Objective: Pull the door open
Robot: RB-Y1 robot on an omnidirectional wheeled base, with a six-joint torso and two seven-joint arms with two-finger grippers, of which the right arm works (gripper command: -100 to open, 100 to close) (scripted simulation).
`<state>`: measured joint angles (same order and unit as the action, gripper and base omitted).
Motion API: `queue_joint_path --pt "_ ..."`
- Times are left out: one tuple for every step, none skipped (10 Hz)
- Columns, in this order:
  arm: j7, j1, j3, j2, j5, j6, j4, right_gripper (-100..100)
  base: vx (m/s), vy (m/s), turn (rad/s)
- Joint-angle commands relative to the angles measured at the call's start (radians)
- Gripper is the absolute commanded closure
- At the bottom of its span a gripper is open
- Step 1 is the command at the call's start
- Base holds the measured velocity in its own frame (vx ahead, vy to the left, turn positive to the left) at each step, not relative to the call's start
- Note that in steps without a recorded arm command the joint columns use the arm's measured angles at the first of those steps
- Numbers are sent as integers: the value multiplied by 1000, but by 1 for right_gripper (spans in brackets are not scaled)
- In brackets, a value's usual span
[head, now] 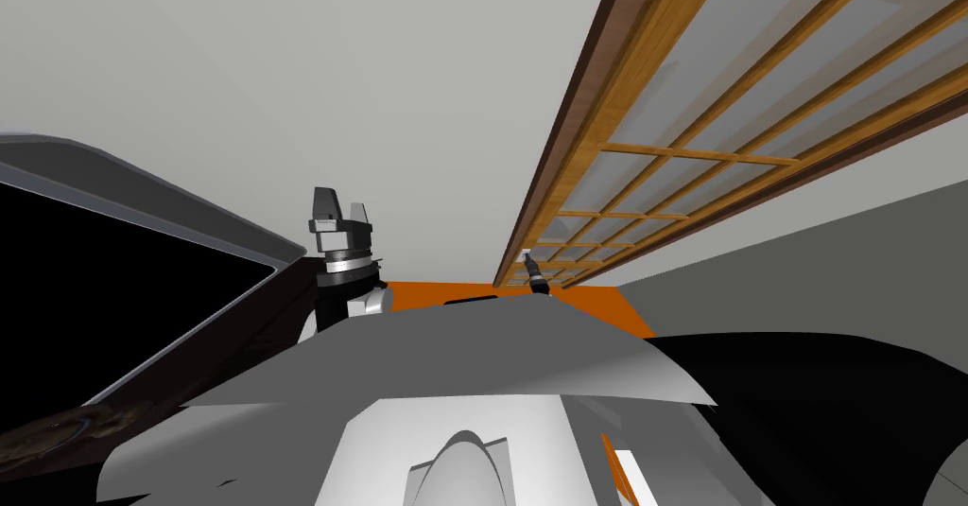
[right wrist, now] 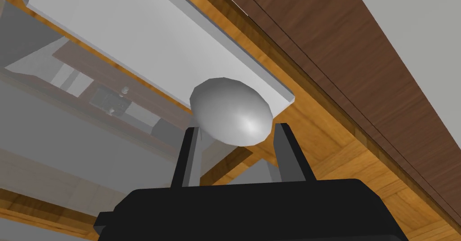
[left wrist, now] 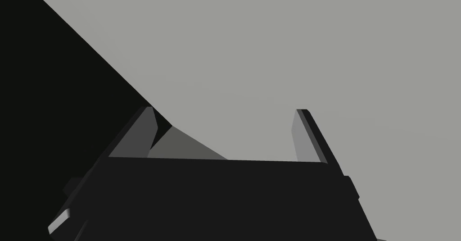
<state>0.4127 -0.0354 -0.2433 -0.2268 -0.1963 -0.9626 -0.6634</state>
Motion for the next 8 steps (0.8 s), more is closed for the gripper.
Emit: queue_joint_path --pt "-50 8 19 7 10 -4 18 100 -37 -17 18" --pt "-57 8 19 7 10 -4 18 100 -29 -6 14" --pt "-97 11 29 5 24 -3 21 100 -32 -7 34" --pt "-122 14 38 4 37 -2 24 100 -46 -19 43" --pt "-140 14 38 4 37 -2 24 100 -38 -22 3" --pt "-171 18 48 2 50 -2 27 100 -36 -18 22" --pt "-181 18 48 2 50 -2 27 100 -29 -9 32" --pt "-213 21 57 0 63 -1 30 100 -38 0 21"
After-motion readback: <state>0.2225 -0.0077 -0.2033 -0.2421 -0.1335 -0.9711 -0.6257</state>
